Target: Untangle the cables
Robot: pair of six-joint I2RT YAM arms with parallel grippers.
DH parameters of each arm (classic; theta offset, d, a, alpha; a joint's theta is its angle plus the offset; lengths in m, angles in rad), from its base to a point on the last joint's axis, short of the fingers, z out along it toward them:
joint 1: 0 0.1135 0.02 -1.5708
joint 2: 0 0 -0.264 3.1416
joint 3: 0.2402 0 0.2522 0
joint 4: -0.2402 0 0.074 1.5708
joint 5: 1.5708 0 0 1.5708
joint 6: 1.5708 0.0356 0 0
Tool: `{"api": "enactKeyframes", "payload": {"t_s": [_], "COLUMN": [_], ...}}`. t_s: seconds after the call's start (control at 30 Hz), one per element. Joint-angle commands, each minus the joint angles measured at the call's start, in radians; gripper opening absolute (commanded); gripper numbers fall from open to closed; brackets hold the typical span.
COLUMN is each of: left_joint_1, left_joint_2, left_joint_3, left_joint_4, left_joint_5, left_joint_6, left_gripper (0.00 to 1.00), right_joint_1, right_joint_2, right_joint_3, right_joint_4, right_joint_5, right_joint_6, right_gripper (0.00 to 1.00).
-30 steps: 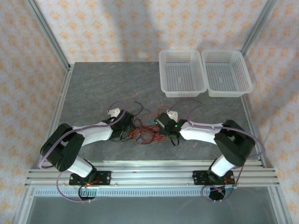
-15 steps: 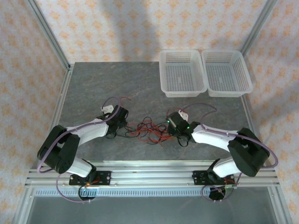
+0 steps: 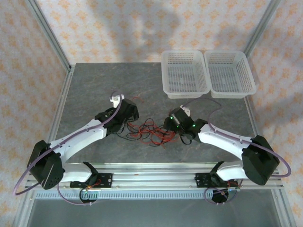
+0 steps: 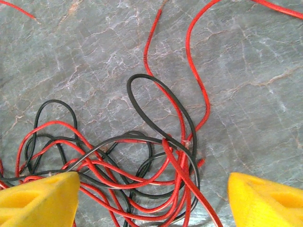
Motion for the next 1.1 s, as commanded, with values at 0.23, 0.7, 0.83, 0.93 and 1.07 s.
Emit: {"api": "enactKeyframes", "payload": {"t_s": [0.23,0.7,0.83,0.93,1.07], "left_joint_1": [-0.175,-0.248,-0.215,-0.173,-0.102], "left_joint_2": [0.152,0.385,0.446,0.437,0.389], "left_joint_3": [-0.029,-0.068,-0.086,-0.123,-0.175], "left_joint_4": [0.016,0.034,0.016,0.023,0.032], "left_joint_5": [0.107,0.05,-0.036,-0.067,-0.093], "left_joint_6": [-0.052,-0.164,-0.212,-0.225,-0.219], "left_gripper": [0.91,0.93,0.94,0.94,0.94], "right_joint_1": [0.009,0.009,0.008,-0.005,-0.031], "right_joint_2": [0.172,0.214,0.225,0.213,0.167], "right_joint_3": [0.076,-0.056,-0.066,-0.073,-0.091], "right_joint_4": [-0.09,0.005,-0.008,-0.035,-0.06], "right_joint_5": [0.148,0.105,0.141,0.175,0.203], "right_joint_6": [-0.057,-0.007,0.002,0.003,-0.003], "right_gripper": [0.84,0.81,0.77,0.72,0.62]}}
